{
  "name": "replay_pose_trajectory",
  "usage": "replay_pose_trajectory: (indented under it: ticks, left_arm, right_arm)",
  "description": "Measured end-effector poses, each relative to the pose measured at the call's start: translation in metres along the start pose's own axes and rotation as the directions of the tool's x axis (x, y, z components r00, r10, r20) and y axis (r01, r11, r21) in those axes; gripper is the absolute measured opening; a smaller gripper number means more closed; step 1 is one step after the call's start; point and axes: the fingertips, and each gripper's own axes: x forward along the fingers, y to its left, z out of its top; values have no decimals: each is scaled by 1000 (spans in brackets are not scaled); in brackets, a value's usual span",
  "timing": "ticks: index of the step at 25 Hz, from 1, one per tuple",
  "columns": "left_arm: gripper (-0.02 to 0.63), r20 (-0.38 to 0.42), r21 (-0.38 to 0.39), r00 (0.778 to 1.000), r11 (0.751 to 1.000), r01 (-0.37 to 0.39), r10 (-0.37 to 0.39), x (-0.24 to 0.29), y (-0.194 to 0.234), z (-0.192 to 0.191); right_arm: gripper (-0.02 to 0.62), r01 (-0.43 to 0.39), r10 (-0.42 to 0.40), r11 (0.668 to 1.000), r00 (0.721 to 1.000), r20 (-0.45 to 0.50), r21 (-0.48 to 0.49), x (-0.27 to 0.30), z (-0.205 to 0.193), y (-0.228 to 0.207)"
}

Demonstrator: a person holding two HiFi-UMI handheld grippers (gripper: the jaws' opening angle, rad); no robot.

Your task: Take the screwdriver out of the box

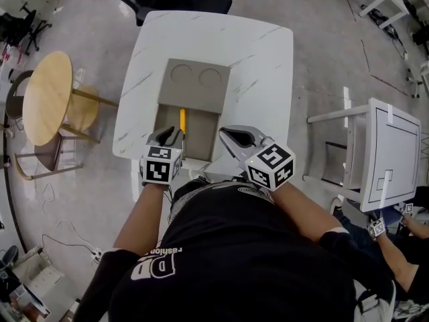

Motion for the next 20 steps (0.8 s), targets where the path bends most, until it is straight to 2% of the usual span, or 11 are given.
replay_pose_trajectory:
  ticks: [9,16,20]
  left_arm:
    - [147,-105,12,994,1000,9,-8,37,8,-25]
    - [147,-162,-81,987,997,6,-19,65,20,-40]
    - [147,-201,-99,979,995,1,-21,79,21,-46]
  right_arm:
    - [-5,30,-29,999,1000,-5,19,-5,-3,-8]
    - [-5,57,-57,997,998,-1,45,-6,-3,-20]
    - [-5,59,-59,997,998,-7,55,-6,-6,-23]
